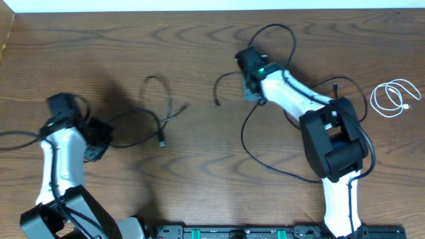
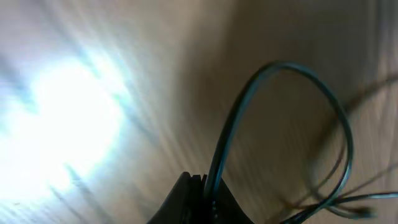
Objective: Untangle cables
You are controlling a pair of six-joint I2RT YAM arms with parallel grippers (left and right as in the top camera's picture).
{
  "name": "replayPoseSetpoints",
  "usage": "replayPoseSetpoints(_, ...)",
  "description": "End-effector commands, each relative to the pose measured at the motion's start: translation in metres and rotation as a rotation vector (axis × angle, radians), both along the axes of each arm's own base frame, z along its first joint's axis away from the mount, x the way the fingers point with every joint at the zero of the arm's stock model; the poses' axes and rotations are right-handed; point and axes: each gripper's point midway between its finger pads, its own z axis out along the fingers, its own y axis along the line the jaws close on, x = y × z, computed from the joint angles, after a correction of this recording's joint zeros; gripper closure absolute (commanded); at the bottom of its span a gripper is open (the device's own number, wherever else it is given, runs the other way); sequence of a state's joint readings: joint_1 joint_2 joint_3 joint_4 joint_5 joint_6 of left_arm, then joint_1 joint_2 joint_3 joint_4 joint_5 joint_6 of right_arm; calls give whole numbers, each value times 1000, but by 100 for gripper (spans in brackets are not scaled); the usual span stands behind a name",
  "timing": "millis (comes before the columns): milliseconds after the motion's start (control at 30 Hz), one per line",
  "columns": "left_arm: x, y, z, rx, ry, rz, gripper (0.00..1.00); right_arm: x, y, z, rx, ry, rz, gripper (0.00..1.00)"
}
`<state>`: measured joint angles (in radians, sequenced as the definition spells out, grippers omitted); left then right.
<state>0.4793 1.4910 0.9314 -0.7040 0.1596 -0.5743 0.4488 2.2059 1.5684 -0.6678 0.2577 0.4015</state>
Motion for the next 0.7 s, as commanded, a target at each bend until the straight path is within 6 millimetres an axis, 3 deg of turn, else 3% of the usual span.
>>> replayPoseSetpoints(0, -6, 4, -5, -66, -12, 92, 92, -48, -36, -69, -31, 243, -76, 99)
replayPoseSetpoints(267, 22, -25, 0, -127, -143, -115, 92, -44, -19, -66, 60, 257, 8, 99)
replayPoseSetpoints(433, 36, -44, 2, -112, -170, -202, 92, -34, -9, -26, 97, 237, 60, 99)
replayPoseSetpoints(467, 39, -48, 3, -109, -176, -219, 92, -32, -8, -15, 97, 226, 82, 93)
replayPoseSetpoints(500, 41, -52, 3, -107, -181, -235, 92, -30, -7, -5, 97, 215, 99, 70)
replayPoseSetpoints(567, 44, -58, 4, -105, -187, -261, 92, -29, -7, 11, 97, 199, 124, 39)
replayPoseSetpoints(667, 46, -65, 4, -103, -189, -291, 92, -33, -11, 20, 86, 206, 124, 28)
